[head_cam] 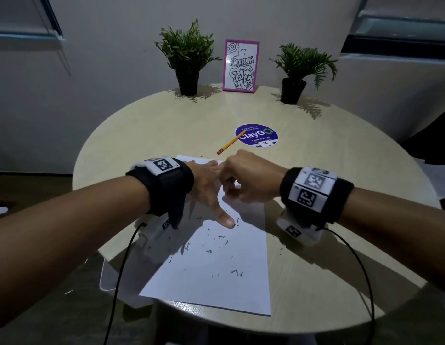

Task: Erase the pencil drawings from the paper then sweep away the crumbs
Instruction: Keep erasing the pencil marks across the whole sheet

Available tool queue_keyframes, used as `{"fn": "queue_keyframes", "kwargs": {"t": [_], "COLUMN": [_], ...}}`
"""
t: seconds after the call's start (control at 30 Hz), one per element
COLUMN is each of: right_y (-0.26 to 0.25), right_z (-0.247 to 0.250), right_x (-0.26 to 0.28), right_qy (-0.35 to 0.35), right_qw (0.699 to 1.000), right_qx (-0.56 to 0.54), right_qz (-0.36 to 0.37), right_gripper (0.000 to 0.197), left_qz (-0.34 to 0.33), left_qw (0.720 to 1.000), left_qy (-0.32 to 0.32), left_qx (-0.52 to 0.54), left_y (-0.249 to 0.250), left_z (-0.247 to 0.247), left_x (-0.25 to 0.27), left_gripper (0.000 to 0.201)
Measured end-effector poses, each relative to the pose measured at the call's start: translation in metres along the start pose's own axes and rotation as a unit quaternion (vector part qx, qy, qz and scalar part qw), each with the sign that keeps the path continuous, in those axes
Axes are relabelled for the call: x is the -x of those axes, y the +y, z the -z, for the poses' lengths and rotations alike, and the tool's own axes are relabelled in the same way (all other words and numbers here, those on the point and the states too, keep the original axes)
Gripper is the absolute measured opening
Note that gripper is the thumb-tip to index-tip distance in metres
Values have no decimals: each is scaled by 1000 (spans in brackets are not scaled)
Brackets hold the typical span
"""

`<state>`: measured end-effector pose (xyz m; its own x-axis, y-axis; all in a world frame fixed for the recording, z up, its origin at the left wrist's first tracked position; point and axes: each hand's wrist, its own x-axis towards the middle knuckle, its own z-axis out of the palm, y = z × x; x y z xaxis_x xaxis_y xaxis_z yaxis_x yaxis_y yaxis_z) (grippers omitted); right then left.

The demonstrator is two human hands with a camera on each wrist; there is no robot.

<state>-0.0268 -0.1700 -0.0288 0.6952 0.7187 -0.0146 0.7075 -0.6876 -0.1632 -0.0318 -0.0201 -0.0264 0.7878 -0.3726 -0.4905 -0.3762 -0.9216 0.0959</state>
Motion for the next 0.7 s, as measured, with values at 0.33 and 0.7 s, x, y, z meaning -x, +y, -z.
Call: {"fn": "queue_keyframes", "kwargs": {"t": [0.33, 0.7], "right_y": [24, 74], "right_z": [2, 22], "right_x": [-15, 20], "right_qy": [50, 60], "right_qw": [998, 991], "right_qx": [-25, -42], "right_qz": [-12, -108], "right_gripper": [5, 17], "left_qz": [-8, 8], "left_qw": [1000, 1000], "left_qy": [-2, -4], "left_qx": [15, -3], "left_y": [-9, -9], "left_z": [-5, -13], "left_x": [-7, -2], "left_gripper": [131, 140]}}
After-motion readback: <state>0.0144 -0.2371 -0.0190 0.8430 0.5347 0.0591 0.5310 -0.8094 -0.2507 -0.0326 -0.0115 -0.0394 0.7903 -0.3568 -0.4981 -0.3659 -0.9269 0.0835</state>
